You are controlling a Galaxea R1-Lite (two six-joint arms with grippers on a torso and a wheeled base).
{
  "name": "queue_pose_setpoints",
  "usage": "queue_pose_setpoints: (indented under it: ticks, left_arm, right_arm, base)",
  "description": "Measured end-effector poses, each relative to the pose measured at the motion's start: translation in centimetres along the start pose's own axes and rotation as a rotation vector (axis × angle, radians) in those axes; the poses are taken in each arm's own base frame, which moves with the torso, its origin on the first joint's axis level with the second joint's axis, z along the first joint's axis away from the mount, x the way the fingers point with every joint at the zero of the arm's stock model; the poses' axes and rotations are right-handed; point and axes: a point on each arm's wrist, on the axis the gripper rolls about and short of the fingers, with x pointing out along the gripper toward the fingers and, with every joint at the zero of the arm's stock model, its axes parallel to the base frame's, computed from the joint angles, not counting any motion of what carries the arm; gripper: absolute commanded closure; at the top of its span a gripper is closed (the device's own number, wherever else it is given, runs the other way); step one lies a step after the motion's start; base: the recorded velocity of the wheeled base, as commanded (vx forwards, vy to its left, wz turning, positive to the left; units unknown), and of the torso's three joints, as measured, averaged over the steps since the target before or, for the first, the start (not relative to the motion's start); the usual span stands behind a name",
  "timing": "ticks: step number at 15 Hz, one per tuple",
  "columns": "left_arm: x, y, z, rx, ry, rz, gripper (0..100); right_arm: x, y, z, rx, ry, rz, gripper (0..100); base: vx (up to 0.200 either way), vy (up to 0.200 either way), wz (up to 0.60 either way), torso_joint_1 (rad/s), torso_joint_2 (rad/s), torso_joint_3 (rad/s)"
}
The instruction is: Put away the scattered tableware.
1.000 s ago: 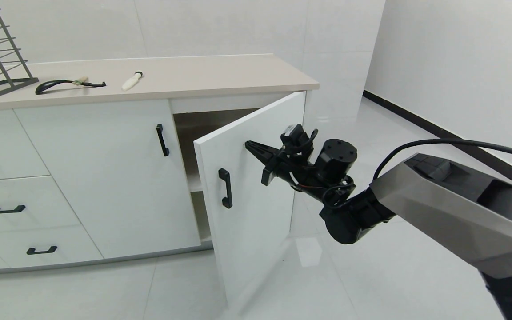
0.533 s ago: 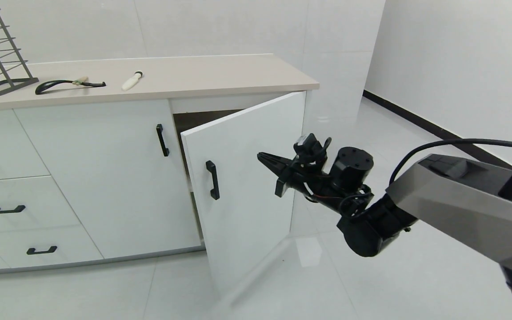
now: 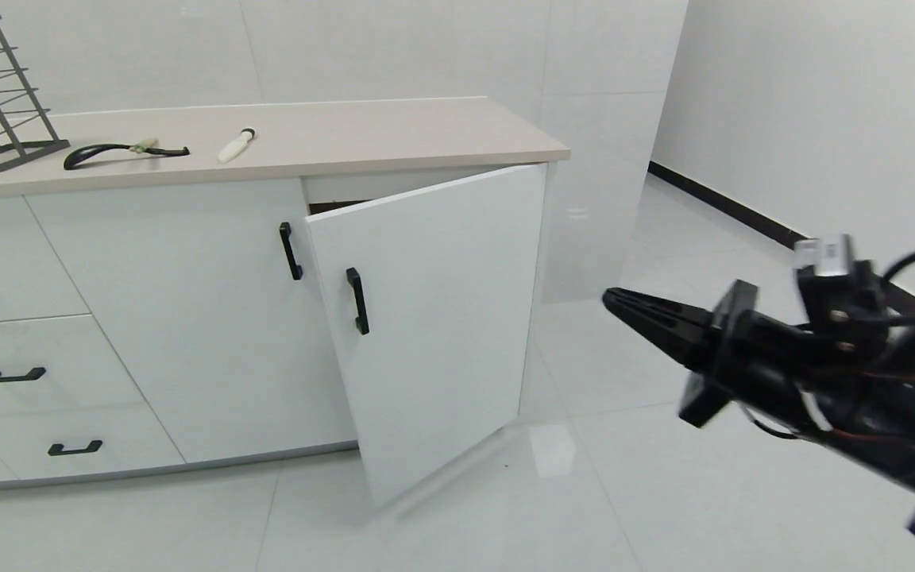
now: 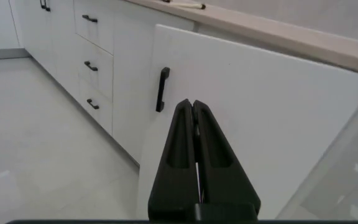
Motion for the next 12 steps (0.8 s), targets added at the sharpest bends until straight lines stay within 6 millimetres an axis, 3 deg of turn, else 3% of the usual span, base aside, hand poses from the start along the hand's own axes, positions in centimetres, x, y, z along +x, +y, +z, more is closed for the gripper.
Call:
queue_pose_setpoints:
  ticks: [3, 6, 9, 12]
  left_arm:
    - [0.0, 0.0, 0.0, 0.000, 0.000, 0.000, 0]
    - [0.0, 0.0, 0.0, 0.000, 0.000, 0.000, 0]
    - [0.0, 0.0, 0.0, 0.000, 0.000, 0.000, 0]
    - [0.0, 0.0, 0.0, 0.000, 0.000, 0.000, 0]
  right_arm:
    - [-7.0, 1.2, 2.9, -0.045, -0.033, -0.106, 100]
    - [-12.3, 2.9, 4.4, -0.083, -0.041, -0.225, 100]
    - [-16.6, 5.7, 4.3, -0.085, -0.004, -0.321, 100]
    - [-20.1, 9.0, 2.8, -0.056, 0.048, -0.385, 100]
  base:
    - [0.000, 0.000, 0.00, 0.000, 0.00, 0.000]
    - [0.000, 0.000, 0.00, 0.000, 0.00, 0.000]
    - [0.000, 0.000, 0.00, 0.000, 0.00, 0.000]
    - [0.000, 0.000, 0.00, 0.000, 0.00, 0.000]
